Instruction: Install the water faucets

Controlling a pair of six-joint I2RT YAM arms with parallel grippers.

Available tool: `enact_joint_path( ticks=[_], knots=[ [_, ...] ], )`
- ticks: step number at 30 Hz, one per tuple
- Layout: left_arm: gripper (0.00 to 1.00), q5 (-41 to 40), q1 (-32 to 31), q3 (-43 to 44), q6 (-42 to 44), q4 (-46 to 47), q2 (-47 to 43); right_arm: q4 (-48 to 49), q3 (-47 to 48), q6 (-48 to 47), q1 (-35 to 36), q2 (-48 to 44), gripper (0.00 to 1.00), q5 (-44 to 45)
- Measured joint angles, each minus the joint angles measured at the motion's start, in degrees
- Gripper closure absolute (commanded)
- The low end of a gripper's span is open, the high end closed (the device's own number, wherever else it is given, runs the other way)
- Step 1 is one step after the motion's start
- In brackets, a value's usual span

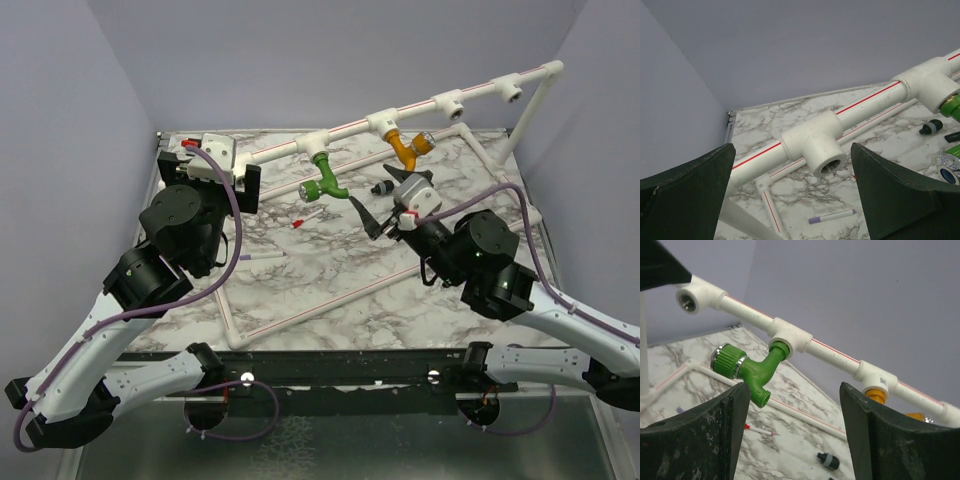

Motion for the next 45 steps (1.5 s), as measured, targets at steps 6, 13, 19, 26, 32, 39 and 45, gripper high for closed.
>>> enact_joint_path(
  ticks=[6,13,19,26,32,39,45],
  knots=[
    [0.01,-0.24,0.00,0.02,0.22,0.00,0.00,-6.64,1.60,-17.90,0.00,0.98,0.22,-8.92],
    [0.01,-0.94,0.00,0.02,0.37,0.00,0.00,-10.84,2.08,-33.88,0.00,5.75,0.22,-11.41],
    [0.01,-1.27,0.00,0.02,0.37,0.00,-0.04,-10.47,2.08,-42.16,0.07,9.88,0.27,-10.82],
    [0.01,-1.46,0.00,0.02,0.44,-0.02,-0.42,-4.42,1.90,-49.68,0.24,14.64,0.33,-5.68],
    [0.01,-1.51,0.00,0.02,0.63,-0.02,-0.68,1.05,1.49,-53.07,0.24,16.85,0.41,-2.01],
    [0.01,-1.64,0.00,0.02,0.79,-0.02,-0.76,5.38,1.44,-54.18,0.24,19.30,0.52,0.09],
    [0.01,-1.90,0.00,0.02,1.01,-0.02,-0.83,8.96,0.81,-54.51,0.24,21.07,0.72,1.97]
  ],
)
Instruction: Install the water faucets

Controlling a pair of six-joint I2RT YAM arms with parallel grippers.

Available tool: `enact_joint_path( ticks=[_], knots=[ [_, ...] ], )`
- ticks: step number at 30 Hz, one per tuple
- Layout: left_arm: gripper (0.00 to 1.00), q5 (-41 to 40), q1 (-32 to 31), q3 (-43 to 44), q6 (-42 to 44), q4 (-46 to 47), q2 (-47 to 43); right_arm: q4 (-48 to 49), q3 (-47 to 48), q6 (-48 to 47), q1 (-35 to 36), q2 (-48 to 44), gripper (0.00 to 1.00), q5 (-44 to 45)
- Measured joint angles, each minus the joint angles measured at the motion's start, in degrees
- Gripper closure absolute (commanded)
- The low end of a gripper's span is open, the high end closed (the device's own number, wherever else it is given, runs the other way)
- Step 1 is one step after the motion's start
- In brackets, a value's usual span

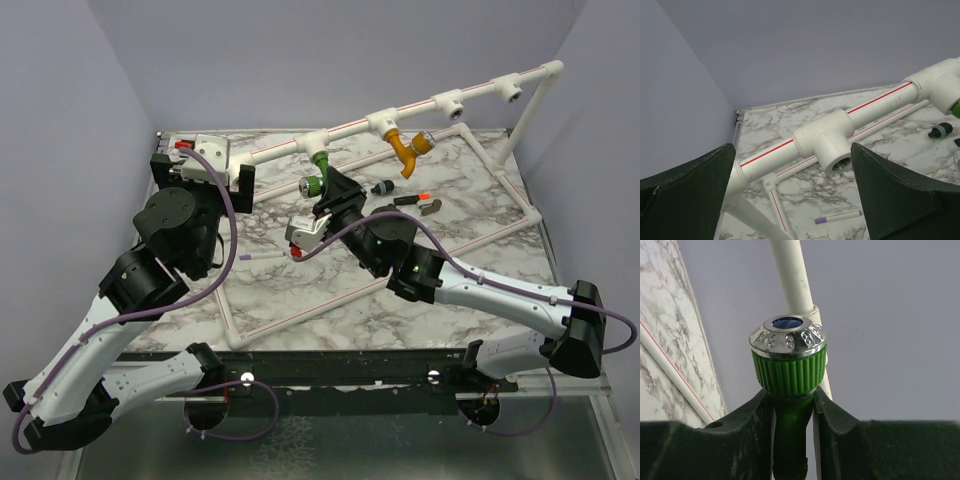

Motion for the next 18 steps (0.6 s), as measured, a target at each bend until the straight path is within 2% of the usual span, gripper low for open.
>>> enact_joint_path(
  ticks=[4,11,18],
  knots=[
    [0.01,-0.24,0.00,0.00,0.09,0.00,-0.15,3.43,-1.03,1.05,0.02,0.17,0.99,1.33],
    [0.01,-0.39,0.00,0.00,0.22,0.00,-0.42,8.98,-2.16,9.75,0.13,0.92,1.00,3.02],
    [0.01,-0.39,0.00,0.00,0.22,-0.02,-0.52,15.76,-3.76,29.62,0.13,0.92,1.00,3.89]
  ],
)
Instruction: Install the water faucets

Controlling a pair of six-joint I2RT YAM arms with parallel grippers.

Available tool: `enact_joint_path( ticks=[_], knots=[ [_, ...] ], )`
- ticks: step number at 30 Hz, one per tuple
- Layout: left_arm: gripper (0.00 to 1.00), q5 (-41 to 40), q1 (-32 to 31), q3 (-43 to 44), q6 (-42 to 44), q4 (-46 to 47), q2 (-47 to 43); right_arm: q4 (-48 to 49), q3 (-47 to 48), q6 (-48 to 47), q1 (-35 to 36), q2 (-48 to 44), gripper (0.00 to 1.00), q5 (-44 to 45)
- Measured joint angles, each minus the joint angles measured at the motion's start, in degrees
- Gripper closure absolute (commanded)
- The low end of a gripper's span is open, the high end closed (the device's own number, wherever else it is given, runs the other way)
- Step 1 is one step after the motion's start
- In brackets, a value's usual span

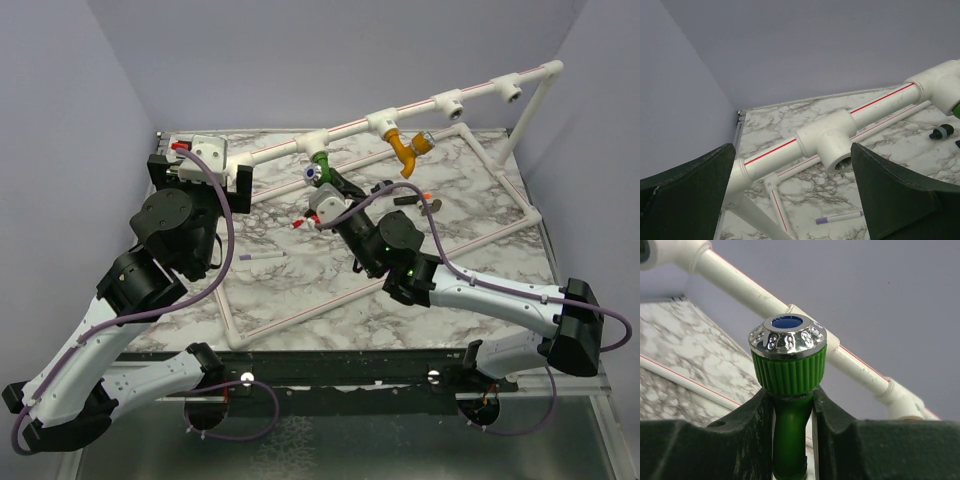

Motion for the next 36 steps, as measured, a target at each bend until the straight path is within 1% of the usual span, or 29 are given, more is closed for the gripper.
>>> enact_joint_path(
  ticks=[6,16,28,36],
  knots=[
    [0.01,0.00,0.00,0.00,0.00,0.02,-0.04,5.44,-1.46,19.67,-0.09,0.00,0.99,1.77],
    [0.01,0.07,0.00,0.00,-0.02,0.02,-0.33,11.47,-3.48,54.71,-0.52,0.13,1.00,7.93],
    [0.01,0.52,0.00,-0.02,-0.04,0.02,-2.29,9.86,-3.67,94.07,-0.55,0.55,1.00,15.13],
    [0.01,1.09,0.00,-0.04,-0.07,0.02,-3.34,5.57,-3.76,118.68,-0.57,0.37,1.00,17.44]
  ],
)
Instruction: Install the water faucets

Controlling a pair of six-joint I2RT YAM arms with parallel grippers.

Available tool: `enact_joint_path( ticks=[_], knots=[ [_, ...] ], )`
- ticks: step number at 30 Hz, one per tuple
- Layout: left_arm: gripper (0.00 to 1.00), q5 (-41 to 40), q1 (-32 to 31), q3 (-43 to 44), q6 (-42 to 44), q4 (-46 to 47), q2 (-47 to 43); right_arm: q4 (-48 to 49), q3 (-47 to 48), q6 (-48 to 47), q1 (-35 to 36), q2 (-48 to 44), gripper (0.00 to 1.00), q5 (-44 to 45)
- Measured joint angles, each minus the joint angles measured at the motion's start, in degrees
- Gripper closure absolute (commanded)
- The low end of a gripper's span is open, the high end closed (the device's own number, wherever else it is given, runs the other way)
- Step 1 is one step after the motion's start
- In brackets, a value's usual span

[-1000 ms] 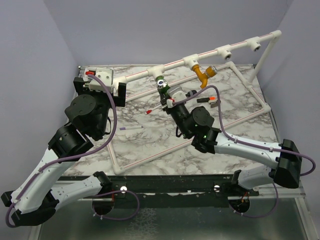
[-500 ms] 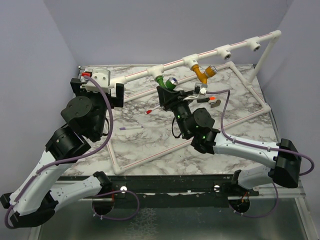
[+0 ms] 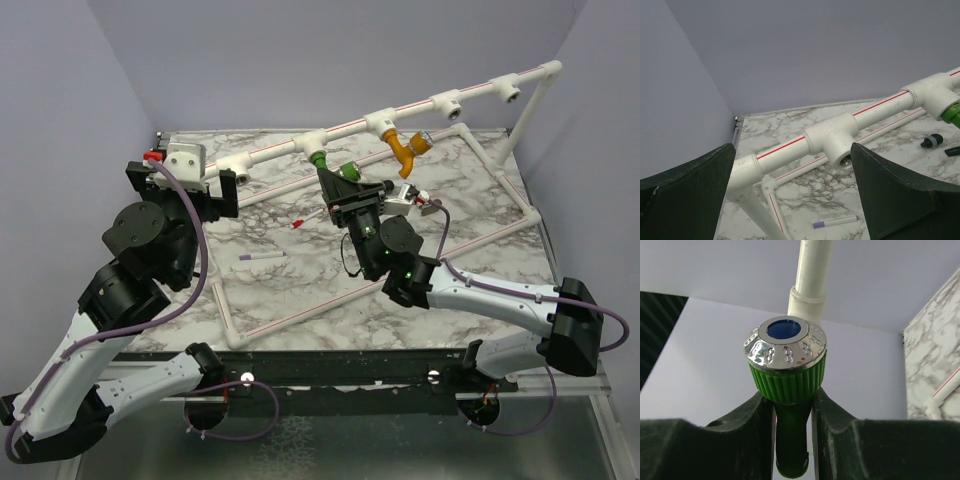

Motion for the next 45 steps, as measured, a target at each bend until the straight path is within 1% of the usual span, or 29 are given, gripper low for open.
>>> enact_joint_path(
  ticks=[5,8,10,11,14,17,19,21,25,31,37,40,45],
  knots=[
    [0.01,0.24,0.00,-0.28,-0.17,-0.02,-0.13,-2.16,0.00,11.34,-0.20,-0.09,1.00,-0.20],
    [0.01,0.44,0.00,-0.44,-0.35,-0.04,-0.13,-2.99,0.02,14.71,-0.26,-0.22,1.00,-0.52],
    [0.01,0.48,-0.02,-0.44,-0.44,-0.04,-0.13,-3.58,0.13,15.32,-0.26,-0.39,1.00,-0.70],
    [0.01,0.48,-0.02,-0.44,-0.48,-0.04,-0.13,-3.89,0.17,15.32,-0.26,-0.50,0.96,-0.81],
    [0.01,0.48,-0.02,-0.44,-0.59,-0.04,-0.13,-5.25,0.42,15.06,-0.26,-0.94,0.71,-1.09],
    [0.01,0.48,-0.02,-0.44,-0.63,-0.07,-0.13,-6.54,0.48,13.88,-0.33,-1.64,0.51,-1.55],
    [0.01,0.48,-0.02,-0.44,-0.63,-0.07,-0.13,-7.15,0.48,12.55,-0.22,-2.03,0.42,-2.73],
    [0.01,0.46,-0.02,-0.44,-0.63,-0.11,-0.13,-7.37,0.22,10.75,0.20,-2.54,0.35,-3.93],
    [0.01,0.46,-0.02,-0.44,-0.63,-0.42,-0.13,-7.82,-0.52,6.51,0.46,-4.48,0.27,-5.49],
    [0.01,0.46,-0.02,-0.44,-0.70,-0.46,-0.02,-10.32,-1.22,2.49,0.46,-8.66,0.22,-6.95],
    [0.01,0.44,-0.02,-0.44,-0.85,-0.46,0.48,-17.18,-2.16,-2.71,0.46,-13.88,0.22,-7.50],
    [0.01,0.44,-0.02,-0.44,-0.83,-0.46,0.96,-19.58,-2.45,-7.26,0.46,-16.55,0.22,-7.52],
    [0.01,0.44,-0.02,-0.44,-0.83,-0.46,2.10,-20.98,-2.51,-20.65,0.46,-20.98,0.22,-8.02]
  ],
)
